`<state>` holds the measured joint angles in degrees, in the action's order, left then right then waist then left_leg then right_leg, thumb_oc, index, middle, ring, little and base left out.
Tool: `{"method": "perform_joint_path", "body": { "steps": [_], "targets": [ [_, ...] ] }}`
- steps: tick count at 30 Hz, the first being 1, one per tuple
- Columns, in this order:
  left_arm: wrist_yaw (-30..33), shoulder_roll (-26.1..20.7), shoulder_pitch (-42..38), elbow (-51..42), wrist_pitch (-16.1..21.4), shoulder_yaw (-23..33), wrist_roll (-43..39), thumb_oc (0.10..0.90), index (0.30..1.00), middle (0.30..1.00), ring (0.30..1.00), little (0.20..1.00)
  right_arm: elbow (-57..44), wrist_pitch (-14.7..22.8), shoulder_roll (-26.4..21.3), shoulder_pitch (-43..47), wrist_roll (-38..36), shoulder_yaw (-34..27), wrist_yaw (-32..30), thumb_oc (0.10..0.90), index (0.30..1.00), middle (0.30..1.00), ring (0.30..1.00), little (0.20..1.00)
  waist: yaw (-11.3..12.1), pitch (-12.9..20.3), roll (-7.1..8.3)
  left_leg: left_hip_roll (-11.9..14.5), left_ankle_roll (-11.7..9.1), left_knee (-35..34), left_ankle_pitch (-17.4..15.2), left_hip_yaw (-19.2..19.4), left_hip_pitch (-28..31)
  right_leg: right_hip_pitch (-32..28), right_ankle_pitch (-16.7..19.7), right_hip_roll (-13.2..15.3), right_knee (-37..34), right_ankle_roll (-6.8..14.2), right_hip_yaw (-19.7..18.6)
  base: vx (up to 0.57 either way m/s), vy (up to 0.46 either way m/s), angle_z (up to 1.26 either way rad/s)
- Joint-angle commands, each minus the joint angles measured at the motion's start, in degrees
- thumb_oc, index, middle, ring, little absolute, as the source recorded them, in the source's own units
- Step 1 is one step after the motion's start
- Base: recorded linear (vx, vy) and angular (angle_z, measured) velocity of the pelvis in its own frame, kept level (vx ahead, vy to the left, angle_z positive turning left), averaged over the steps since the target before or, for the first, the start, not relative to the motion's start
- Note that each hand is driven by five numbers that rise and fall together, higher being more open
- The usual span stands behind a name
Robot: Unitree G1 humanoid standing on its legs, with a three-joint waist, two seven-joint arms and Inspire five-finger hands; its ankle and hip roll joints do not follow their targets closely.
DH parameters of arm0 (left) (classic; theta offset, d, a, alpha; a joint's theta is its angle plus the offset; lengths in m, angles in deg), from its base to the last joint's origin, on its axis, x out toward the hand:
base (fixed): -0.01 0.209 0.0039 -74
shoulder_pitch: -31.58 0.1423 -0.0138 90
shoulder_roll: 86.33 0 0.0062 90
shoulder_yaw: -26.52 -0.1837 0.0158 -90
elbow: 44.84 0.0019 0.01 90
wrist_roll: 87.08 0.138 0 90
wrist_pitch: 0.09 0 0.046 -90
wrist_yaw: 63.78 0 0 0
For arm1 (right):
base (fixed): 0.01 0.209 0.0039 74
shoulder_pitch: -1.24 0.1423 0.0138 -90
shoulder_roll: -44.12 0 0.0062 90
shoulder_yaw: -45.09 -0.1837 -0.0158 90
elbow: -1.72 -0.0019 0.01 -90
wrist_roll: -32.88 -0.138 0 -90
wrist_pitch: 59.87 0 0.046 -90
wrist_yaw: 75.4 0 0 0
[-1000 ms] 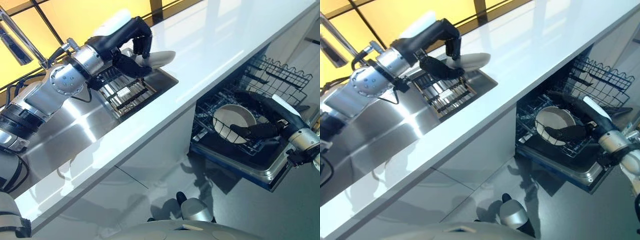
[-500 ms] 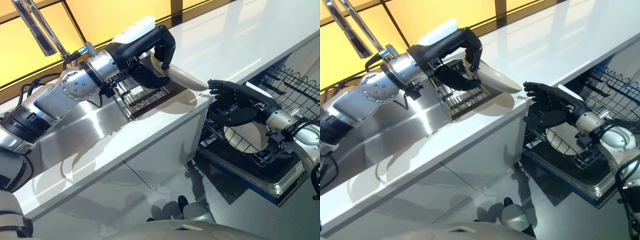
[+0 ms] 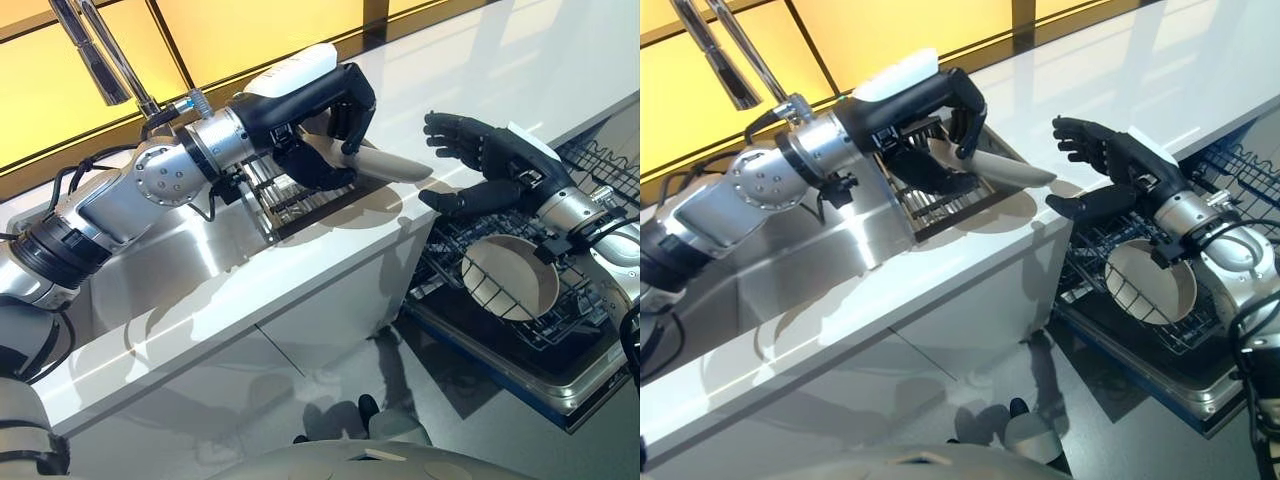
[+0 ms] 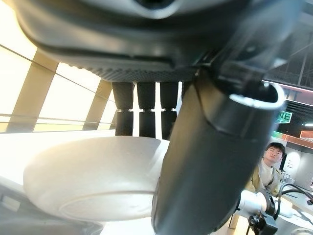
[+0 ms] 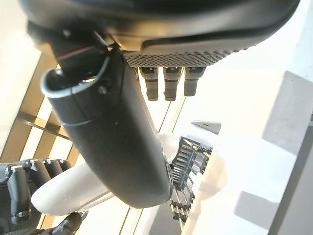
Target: Pick up plates and place into dishwasher.
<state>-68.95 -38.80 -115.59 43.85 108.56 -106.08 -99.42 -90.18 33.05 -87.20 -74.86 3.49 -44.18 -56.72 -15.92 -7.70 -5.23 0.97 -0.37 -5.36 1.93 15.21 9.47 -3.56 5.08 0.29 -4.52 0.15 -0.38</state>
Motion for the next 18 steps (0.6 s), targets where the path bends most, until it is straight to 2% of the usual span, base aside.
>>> {"method": "perform_joint_path", "body": {
  "steps": [1, 18],
  "targets": [
    [2.54, 1.65, -9.90, 2.98, 1.82, 6.60, -4.90, 0.100, 0.300, 0.300, 0.300, 0.200, -1.87, 7.71, -0.80, 4.99, -4.11, -6.09, -2.30, 0.800, 0.900, 0.900, 0.900, 0.900, 1.11, 7.03, 2.14, -0.34, 0.23, 0.41, -2.19, -2.18, 0.63, -0.56, -2.77, -1.77, 2.36, 4.20, -0.42, 0.00, 0.000, 0.00],
    [2.90, 4.70, -10.74, 3.32, 2.41, 6.35, -4.61, 0.100, 0.300, 0.300, 0.300, 0.200, -2.76, 6.89, 0.57, 8.14, -2.28, -2.38, -1.49, 0.800, 0.900, 0.900, 0.900, 0.900, 1.42, 7.39, 2.35, -0.56, 0.52, 0.42, -2.19, -2.68, 0.73, -0.62, -2.79, -1.67, 2.61, 4.26, -0.62, 0.00, 0.000, 0.00]
  ]
}}
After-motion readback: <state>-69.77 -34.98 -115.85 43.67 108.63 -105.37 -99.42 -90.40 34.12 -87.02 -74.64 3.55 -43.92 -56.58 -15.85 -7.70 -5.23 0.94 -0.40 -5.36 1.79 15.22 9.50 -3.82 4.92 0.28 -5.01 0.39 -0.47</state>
